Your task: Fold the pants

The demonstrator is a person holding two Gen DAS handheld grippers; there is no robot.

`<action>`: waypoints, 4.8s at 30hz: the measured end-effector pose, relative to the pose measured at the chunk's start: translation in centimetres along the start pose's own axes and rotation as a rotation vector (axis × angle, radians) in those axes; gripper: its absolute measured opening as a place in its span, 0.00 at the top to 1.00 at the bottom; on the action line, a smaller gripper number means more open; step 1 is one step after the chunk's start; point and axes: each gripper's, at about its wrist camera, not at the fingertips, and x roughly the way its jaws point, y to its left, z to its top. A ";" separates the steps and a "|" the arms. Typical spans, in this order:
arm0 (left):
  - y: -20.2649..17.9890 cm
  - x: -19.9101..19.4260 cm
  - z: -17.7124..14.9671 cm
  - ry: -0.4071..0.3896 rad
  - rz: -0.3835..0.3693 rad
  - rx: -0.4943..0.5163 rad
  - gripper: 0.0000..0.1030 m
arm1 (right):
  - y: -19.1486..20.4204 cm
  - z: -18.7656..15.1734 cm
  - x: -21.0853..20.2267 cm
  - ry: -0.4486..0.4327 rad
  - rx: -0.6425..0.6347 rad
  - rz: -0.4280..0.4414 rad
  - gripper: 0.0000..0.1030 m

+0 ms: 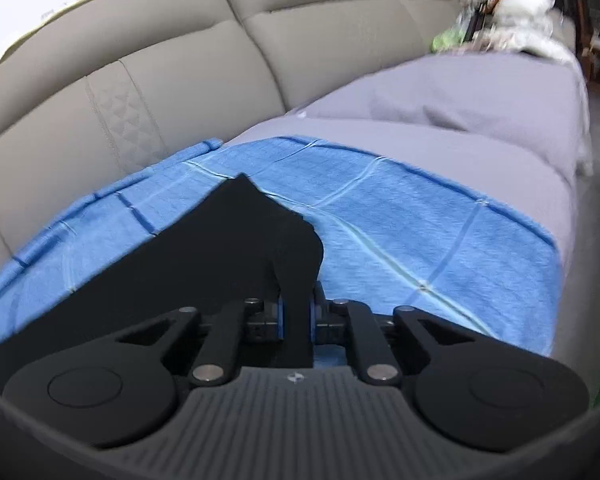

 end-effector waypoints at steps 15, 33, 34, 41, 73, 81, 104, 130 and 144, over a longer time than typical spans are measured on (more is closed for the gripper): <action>0.4 -0.2 0.0 0.006 -0.021 -0.032 0.37 | 34.8 -17.6 -11.1 0.156 -0.730 0.680 0.87; 1.3 -2.6 0.1 -0.071 -0.093 -0.103 0.31 | 34.2 -24.6 -19.7 0.083 -0.981 0.876 0.22; 1.4 -3.6 0.2 -0.101 -0.142 -0.115 0.30 | 33.5 -24.3 -20.1 0.086 -0.977 0.890 0.21; -2.1 -11.4 -1.1 -0.250 -0.401 0.077 0.26 | 27.3 -21.7 -20.7 0.021 -0.855 0.761 0.15; -7.5 -16.0 -7.9 -0.057 -0.660 0.320 0.35 | 19.8 -17.5 -16.3 -0.085 -0.587 0.370 0.13; -1.7 -14.0 -4.7 -0.087 -0.530 0.146 0.22 | 26.6 -19.2 -17.2 -0.127 -0.643 0.523 0.13; 16.1 -2.8 -3.4 0.158 -0.259 -0.533 0.33 | 35.3 -28.4 -16.4 -0.127 -0.773 0.678 0.01; 13.6 -1.6 -3.5 0.072 -0.183 -0.546 0.39 | 35.2 -28.6 -16.3 -0.133 -0.765 0.680 0.00; 11.0 -3.2 -1.5 -0.035 -0.123 -0.473 0.88 | 33.3 -23.4 -17.5 -0.007 -0.674 0.703 0.01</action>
